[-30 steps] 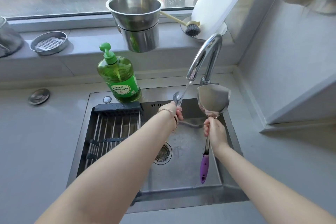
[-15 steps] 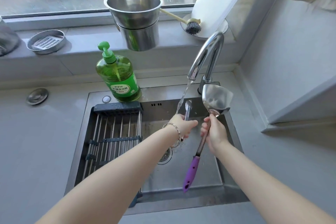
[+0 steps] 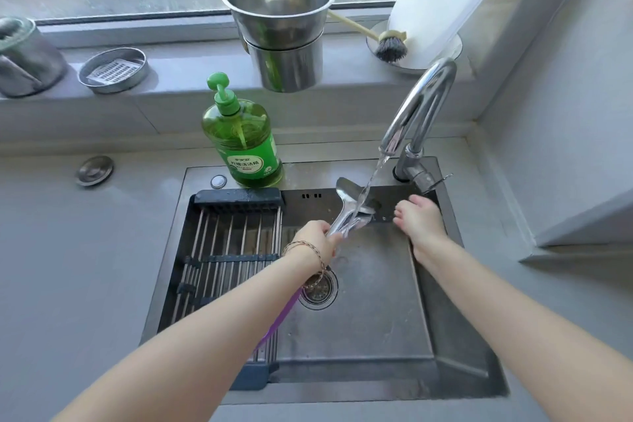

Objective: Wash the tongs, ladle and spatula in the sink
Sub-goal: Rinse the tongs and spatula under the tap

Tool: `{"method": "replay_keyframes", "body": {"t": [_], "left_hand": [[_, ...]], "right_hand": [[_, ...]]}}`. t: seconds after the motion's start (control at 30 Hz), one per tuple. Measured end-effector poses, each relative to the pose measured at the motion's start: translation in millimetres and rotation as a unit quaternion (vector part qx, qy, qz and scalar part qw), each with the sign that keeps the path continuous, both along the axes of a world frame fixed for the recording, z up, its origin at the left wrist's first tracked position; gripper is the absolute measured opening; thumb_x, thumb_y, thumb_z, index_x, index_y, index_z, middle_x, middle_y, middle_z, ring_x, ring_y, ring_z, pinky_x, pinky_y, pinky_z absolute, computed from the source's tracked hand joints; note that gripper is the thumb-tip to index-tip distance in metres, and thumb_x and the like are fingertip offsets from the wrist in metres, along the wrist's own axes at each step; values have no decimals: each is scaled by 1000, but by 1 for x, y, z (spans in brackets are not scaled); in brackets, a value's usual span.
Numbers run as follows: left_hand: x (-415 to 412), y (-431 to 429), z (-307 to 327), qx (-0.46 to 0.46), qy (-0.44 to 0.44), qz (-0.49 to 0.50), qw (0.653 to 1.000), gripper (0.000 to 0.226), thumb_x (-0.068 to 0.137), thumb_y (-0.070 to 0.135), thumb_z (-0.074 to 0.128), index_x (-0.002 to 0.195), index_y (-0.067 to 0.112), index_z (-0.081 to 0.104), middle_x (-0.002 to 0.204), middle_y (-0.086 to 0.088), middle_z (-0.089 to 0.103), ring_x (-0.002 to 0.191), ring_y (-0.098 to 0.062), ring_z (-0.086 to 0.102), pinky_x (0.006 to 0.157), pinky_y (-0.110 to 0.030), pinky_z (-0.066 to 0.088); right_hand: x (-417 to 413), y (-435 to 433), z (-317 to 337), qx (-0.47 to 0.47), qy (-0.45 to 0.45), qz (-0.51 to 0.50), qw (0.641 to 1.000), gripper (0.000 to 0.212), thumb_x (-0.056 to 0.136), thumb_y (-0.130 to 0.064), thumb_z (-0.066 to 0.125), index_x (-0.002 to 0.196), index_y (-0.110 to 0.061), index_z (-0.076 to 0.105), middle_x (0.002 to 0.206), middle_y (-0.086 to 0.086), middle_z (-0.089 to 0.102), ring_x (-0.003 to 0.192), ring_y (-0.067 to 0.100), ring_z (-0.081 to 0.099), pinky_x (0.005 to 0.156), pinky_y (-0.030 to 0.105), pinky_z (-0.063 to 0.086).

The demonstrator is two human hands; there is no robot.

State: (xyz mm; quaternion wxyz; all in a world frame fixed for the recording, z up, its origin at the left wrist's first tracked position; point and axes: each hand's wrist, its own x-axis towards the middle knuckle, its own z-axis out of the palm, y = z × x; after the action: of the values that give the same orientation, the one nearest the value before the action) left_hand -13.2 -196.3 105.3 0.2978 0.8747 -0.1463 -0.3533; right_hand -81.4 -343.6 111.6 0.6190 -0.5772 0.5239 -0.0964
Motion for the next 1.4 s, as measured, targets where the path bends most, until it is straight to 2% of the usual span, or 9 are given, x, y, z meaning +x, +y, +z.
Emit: {"method": "replay_keyframes", "body": {"t": [0.13,0.43,0.53,0.6,0.73,0.83,0.97,1.07,1.4], "left_hand": [[5,7,2,-1,-14,-6,1000,21,92,29,51,95,13,64,58,5,52,52,-13,48,52,-22,38],[15,17,11,52,-42,-67,995,24,86,35,60,97,14,65,67,3,55,62,-16,50,55,-23,39],[16,23,15,89,-45,-89,991,28,87,34,60,106,14,64,83,-3,63,69,-19,56,65,-26,45],[16,25,21,136,-54,-124,981,29,88,34,58,109,14,62,90,-6,66,75,-22,59,70,-29,49],[15,25,37,283,-150,-263,910,32,91,35,53,115,14,59,109,-6,66,96,-26,63,78,-33,47],[12,27,47,355,-234,-381,821,22,93,19,50,112,14,59,113,-5,66,101,-26,64,76,-34,46],[5,31,60,393,-299,-488,719,24,92,10,52,114,11,59,117,-6,64,105,-29,63,71,-32,40],[0,31,71,394,-327,-511,690,26,89,3,53,113,10,60,117,-7,65,105,-28,63,70,-31,40],[-3,50,64,393,-297,-415,765,25,93,8,50,117,10,58,118,-8,64,105,-30,63,80,-37,49]], "right_hand": [[9,-43,-2,-118,61,-32,991,36,87,-5,45,123,-6,44,114,11,50,98,27,48,83,32,38],[30,-59,-8,-100,47,-42,993,17,87,-7,42,100,-18,42,99,2,37,91,19,28,76,26,25],[31,-66,-7,-101,57,-2,993,30,86,-5,41,69,-27,28,79,-10,30,93,17,24,60,25,22],[25,-67,-6,-121,73,39,989,25,89,-9,43,77,-29,34,94,-4,37,93,17,28,70,26,27],[5,-54,-9,-154,121,149,969,32,88,-11,46,117,-21,54,123,15,50,101,23,47,81,26,31],[-12,-24,-13,-128,143,236,953,52,88,-6,46,139,-4,39,141,13,45,129,26,43,104,31,32],[-36,9,-21,-88,156,292,939,53,90,-6,46,142,-1,33,145,13,41,135,24,38,108,27,27],[-49,19,-26,-87,159,297,938,50,91,-8,46,140,-3,37,143,12,45,132,23,42,107,27,29],[-61,43,-15,-126,168,316,925,36,90,-11,46,123,-7,58,127,8,58,120,22,51,95,24,37]]}}
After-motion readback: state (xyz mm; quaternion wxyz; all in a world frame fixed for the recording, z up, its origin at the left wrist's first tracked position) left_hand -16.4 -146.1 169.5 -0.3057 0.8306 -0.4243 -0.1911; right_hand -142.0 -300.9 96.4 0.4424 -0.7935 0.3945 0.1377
